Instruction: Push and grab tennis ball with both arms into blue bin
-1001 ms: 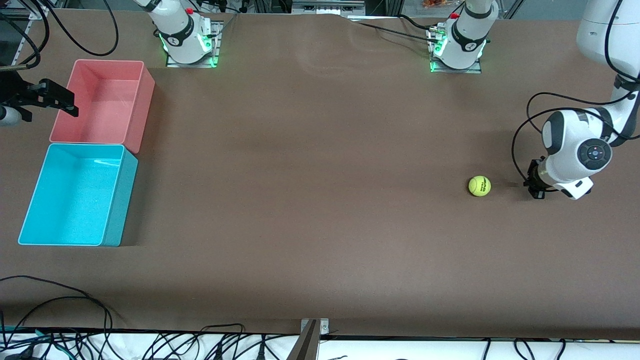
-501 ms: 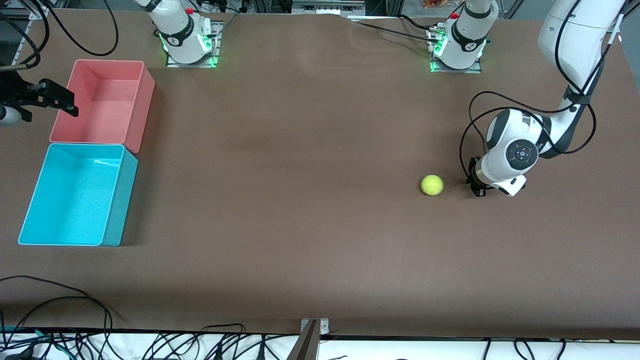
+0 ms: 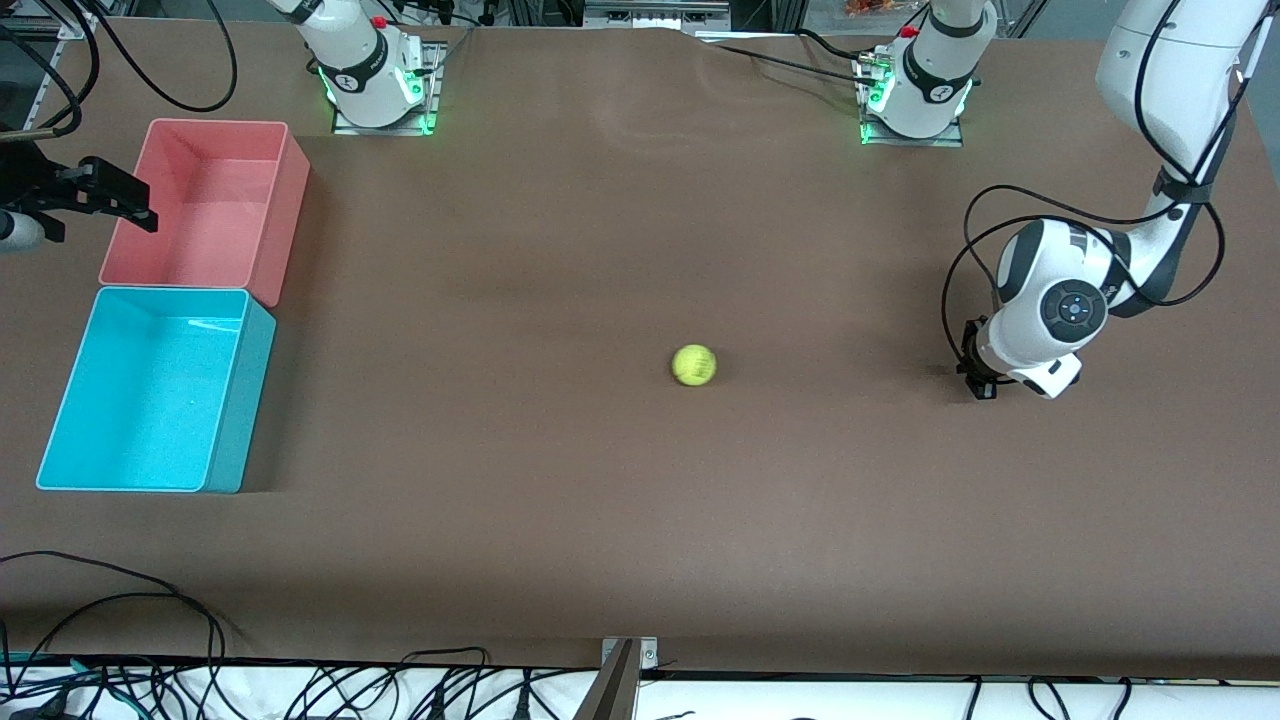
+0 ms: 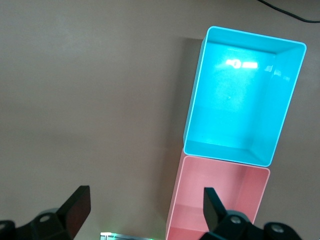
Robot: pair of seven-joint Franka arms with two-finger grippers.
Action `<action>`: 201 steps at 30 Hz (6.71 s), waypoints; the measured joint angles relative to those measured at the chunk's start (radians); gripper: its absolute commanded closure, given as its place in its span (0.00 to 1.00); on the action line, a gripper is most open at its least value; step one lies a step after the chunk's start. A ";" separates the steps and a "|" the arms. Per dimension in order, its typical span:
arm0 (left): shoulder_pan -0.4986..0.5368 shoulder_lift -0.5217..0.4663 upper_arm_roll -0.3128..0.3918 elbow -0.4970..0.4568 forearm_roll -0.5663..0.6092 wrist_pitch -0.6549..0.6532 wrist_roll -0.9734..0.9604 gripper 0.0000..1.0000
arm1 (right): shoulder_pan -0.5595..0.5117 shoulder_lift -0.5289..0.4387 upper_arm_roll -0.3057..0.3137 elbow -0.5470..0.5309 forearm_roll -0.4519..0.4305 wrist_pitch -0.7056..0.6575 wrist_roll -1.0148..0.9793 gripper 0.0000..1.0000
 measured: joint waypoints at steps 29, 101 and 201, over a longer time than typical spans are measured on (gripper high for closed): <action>0.018 -0.044 -0.011 0.455 -0.072 -0.481 0.944 1.00 | 0.015 0.052 0.010 -0.005 0.002 -0.008 -0.002 0.00; -0.015 -0.115 -0.044 0.880 -0.221 -0.926 1.631 0.00 | 0.092 0.465 0.009 -0.398 -0.373 0.632 0.103 0.00; -0.356 -0.387 0.364 0.587 -0.327 -0.842 1.685 0.00 | -0.242 0.552 -0.029 -0.155 -0.071 0.355 -0.270 0.62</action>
